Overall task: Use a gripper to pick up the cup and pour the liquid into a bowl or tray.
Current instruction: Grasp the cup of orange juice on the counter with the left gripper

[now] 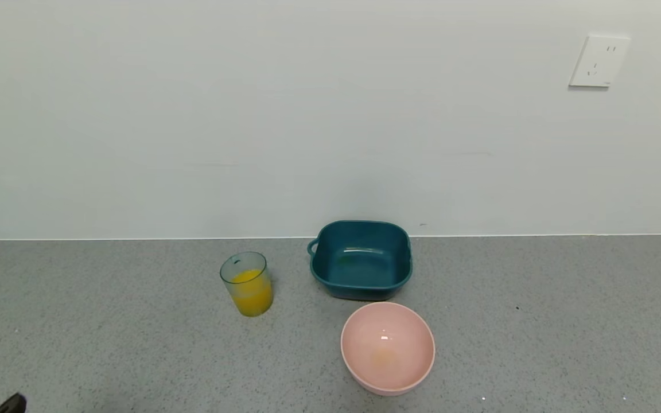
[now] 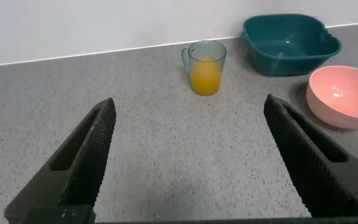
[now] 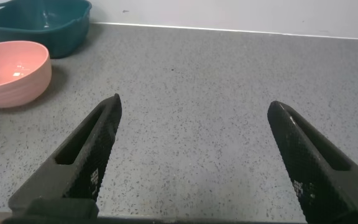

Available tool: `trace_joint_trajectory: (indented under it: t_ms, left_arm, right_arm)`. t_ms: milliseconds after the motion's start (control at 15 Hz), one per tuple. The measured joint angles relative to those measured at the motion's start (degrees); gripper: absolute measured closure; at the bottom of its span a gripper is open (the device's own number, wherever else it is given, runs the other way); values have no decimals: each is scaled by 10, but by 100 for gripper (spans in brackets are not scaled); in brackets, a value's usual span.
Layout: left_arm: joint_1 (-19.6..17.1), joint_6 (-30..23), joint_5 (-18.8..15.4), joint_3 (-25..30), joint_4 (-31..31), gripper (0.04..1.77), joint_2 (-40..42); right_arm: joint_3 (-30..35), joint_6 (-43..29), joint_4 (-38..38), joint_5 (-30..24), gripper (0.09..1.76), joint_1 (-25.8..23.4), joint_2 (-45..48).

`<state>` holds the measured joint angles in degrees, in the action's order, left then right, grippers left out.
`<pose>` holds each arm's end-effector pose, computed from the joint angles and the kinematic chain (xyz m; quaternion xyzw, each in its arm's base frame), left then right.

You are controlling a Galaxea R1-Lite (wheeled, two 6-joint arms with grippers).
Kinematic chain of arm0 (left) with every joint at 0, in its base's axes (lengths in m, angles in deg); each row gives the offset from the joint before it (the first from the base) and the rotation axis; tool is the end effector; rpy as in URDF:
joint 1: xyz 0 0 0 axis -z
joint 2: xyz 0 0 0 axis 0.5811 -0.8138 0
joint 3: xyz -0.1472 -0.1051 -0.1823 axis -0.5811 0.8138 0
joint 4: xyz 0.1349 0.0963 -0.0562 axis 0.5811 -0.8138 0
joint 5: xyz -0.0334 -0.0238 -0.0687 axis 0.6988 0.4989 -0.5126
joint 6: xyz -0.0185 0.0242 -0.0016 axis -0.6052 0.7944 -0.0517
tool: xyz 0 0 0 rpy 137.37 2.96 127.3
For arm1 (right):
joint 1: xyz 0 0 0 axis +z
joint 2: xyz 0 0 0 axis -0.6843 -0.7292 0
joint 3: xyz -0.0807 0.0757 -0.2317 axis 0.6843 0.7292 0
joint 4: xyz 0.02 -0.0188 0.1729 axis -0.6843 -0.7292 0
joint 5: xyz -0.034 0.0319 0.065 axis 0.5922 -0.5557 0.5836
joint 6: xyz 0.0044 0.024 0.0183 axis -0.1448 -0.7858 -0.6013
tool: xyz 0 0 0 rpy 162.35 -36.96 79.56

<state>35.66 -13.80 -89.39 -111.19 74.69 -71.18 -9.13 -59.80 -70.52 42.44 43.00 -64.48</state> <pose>0.0420 -0.0016 0.1641 0.0222 0.0530 -0.0271 0.9980 0.0116 -0.0002 0.0754 -0.0081 0.0015 -0.0034 1.0000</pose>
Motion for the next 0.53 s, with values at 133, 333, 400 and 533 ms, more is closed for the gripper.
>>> trace_joint_trajectory:
  t_ms: [133, 333, 400, 533]
  left_arm:
    - [0, 0, 0, -14, 46, 9, -88]
    - [2, 1, -1, -31, 102, 9, -210]
    - [5, 2, -1, -39, 111, 9, -243]
    - [17, 2, -1, -57, 116, 9, -301]
  right_arm:
    - [0, 0, 0, 0, 14, 0, 0]
    - [0, 0, 0, 0, 14, 0, 0]
    - [0, 0, 0, 0, 14, 0, 0]
    - [0, 0, 0, 0, 14, 0, 0]
